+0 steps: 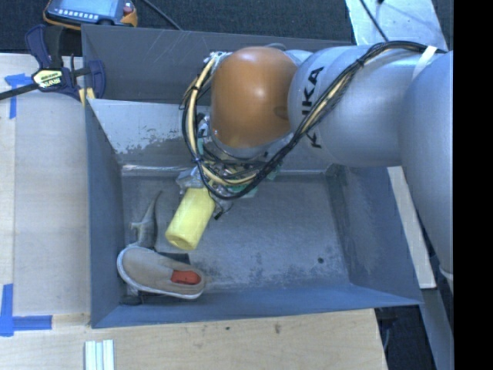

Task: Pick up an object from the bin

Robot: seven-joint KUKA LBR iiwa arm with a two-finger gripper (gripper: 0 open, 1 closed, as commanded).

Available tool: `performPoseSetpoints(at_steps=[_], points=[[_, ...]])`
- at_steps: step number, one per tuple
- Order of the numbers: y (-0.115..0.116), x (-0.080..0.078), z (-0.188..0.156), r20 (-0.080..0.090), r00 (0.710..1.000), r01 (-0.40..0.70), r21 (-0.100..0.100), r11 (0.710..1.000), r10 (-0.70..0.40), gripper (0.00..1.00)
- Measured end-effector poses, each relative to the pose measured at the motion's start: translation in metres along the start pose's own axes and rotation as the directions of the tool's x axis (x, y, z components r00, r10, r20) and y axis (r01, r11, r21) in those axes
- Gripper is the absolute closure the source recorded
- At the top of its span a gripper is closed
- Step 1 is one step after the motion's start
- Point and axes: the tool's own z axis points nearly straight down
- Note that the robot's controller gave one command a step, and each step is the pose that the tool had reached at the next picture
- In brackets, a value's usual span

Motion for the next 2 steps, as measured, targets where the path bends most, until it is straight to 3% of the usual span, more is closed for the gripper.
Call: performPoseSetpoints(at_steps=[2], points=[[0.0,0.0,-0.031,-0.003,1.0,-0.002,-0.002,1.0,0.002,1.0]])
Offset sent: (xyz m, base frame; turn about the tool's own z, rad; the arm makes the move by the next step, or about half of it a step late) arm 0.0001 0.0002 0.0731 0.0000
